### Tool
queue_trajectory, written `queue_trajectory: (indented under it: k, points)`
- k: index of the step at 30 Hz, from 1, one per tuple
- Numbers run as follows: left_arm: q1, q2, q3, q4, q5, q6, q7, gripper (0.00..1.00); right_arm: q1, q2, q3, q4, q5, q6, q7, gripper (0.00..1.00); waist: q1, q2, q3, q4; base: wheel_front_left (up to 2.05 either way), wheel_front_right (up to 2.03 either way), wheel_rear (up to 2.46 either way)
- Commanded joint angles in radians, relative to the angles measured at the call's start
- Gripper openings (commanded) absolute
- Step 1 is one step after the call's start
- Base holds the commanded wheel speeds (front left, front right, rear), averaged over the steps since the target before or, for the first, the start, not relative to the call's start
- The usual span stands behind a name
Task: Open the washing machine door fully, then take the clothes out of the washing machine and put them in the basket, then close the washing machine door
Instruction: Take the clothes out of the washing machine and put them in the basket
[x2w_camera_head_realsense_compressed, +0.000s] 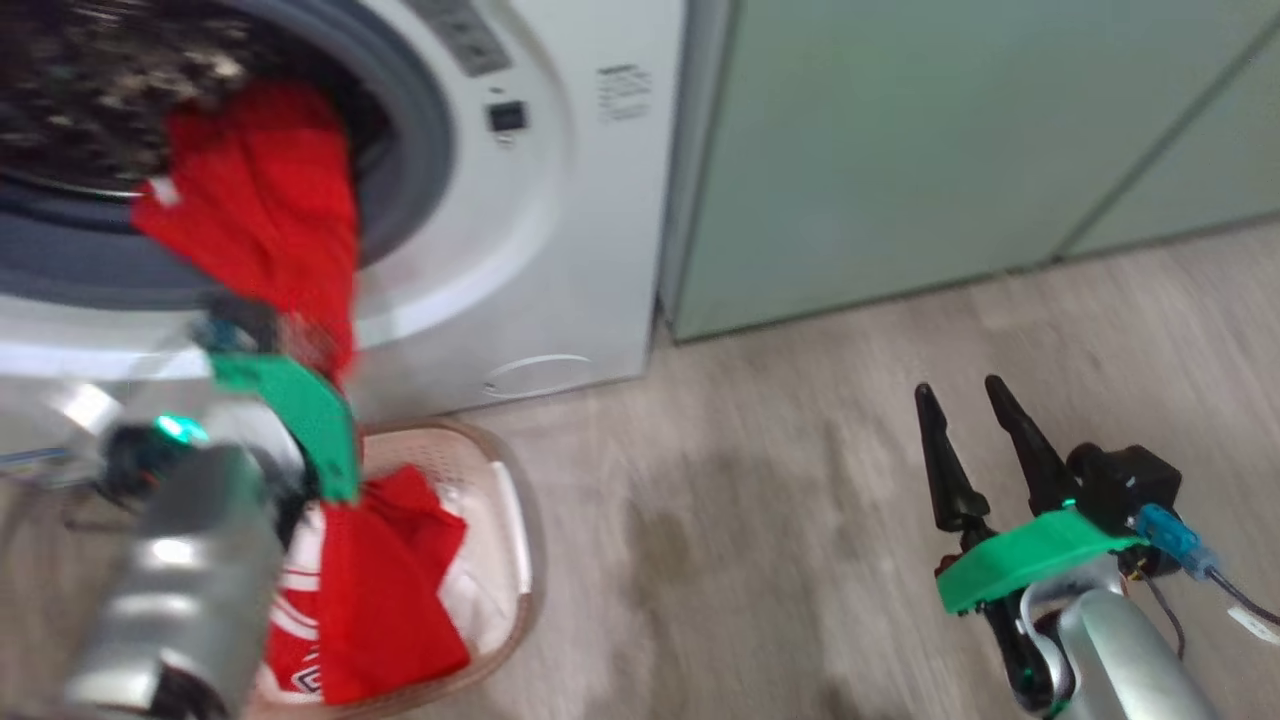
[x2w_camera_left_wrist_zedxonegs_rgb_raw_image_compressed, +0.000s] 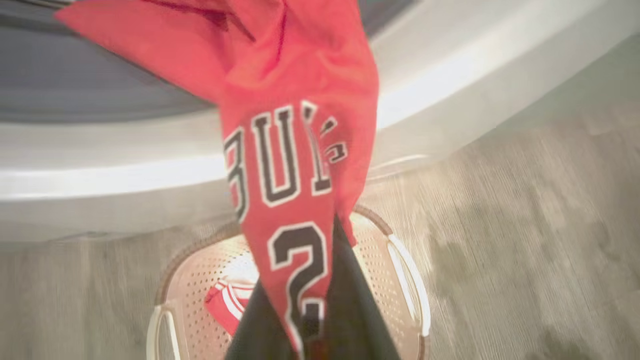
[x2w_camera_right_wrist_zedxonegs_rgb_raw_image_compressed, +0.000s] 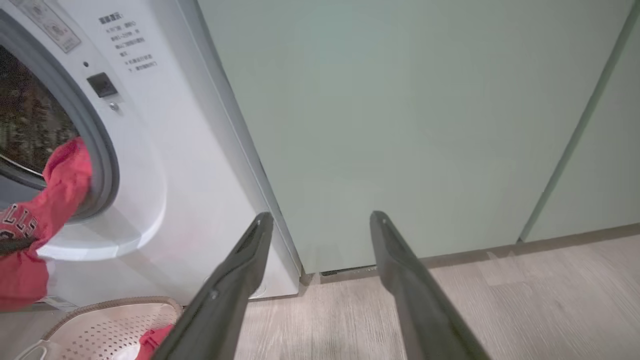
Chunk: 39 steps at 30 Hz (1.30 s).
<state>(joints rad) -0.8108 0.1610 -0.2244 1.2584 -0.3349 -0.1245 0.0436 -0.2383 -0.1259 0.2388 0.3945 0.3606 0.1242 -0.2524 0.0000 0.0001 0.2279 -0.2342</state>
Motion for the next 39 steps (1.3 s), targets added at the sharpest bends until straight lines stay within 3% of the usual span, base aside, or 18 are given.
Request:
queue_trajectory:
  k: [1,9,20,28,39]
  points:
    - [0.022,0.007,-0.009,-0.030,-0.011,-0.005,-0.013,0.00,0.014,-0.014,0.017,-0.027,0.003,0.007,-0.009,1.00,0.0000,-0.0001,-0.059,0.068,0.00,0.00,0.00]
    - [0.179,-0.039,-0.131,-0.071,-0.076,-0.006,0.008,0.00,0.031,-0.028,0.027,-0.028,0.005,0.007,-0.009,1.00,0.0000,-0.0001,-0.078,0.133,0.00,0.00,0.00]
    - [0.280,-0.027,-0.207,-0.061,-0.208,-0.006,0.111,0.00,-0.008,-0.047,0.045,-0.037,0.008,0.007,-0.009,1.00,0.0000,-0.0001,0.005,0.103,0.00,0.00,0.00]
    - [0.197,0.029,-0.182,-0.022,-0.262,0.000,0.056,0.00,-0.061,-0.056,0.032,-0.058,0.007,0.007,-0.009,1.00,0.0000,-0.0001,0.152,0.054,0.00,0.00,0.00]
    - [0.039,0.074,-0.134,0.022,-0.302,0.075,0.032,0.00,-0.157,-0.054,0.022,-0.101,-0.011,0.007,-0.009,1.00,0.0000,-0.0001,0.379,-0.006,0.00,0.00,0.00]
